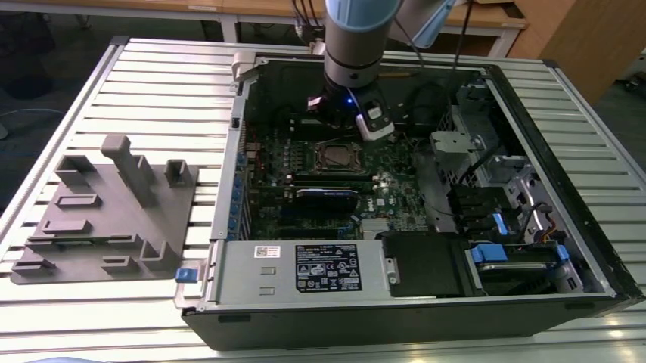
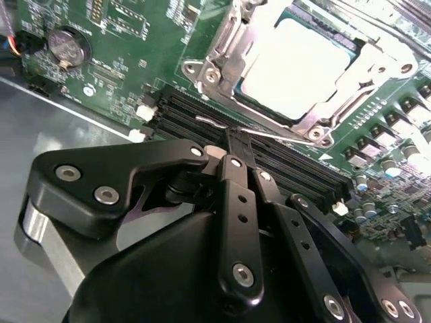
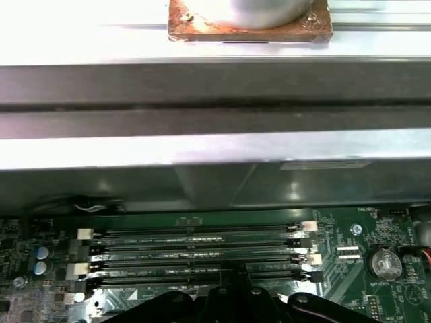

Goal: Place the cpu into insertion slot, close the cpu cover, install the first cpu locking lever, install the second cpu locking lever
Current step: 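Install the first cpu locking lever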

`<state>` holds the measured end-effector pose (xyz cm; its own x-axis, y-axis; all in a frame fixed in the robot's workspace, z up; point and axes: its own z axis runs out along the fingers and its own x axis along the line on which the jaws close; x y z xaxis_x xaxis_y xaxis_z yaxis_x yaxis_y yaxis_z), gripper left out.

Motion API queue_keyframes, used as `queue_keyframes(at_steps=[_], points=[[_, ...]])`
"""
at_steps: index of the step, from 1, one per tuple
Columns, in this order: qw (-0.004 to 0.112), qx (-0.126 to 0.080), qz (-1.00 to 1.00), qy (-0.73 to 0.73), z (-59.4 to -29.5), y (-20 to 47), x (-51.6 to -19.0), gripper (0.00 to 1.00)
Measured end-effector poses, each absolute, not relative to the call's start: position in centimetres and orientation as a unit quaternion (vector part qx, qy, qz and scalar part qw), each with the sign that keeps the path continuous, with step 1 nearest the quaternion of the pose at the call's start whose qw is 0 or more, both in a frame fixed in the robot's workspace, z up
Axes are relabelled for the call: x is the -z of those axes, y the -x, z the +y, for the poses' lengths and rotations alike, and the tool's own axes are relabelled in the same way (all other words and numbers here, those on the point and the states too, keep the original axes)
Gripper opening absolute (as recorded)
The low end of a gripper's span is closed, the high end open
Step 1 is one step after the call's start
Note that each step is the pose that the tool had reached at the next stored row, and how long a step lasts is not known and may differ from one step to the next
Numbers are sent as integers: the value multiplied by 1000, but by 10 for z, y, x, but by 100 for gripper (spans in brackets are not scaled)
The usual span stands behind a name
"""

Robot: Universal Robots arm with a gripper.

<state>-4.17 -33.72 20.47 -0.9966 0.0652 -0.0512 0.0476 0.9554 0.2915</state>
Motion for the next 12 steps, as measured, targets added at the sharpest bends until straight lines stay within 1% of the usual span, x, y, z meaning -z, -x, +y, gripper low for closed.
queue_keyframes(at_steps=[8, 12], points=[[31, -138, 989, -35, -337, 38, -205, 11], [32, -137, 989, -39, -337, 38, -205, 11]])
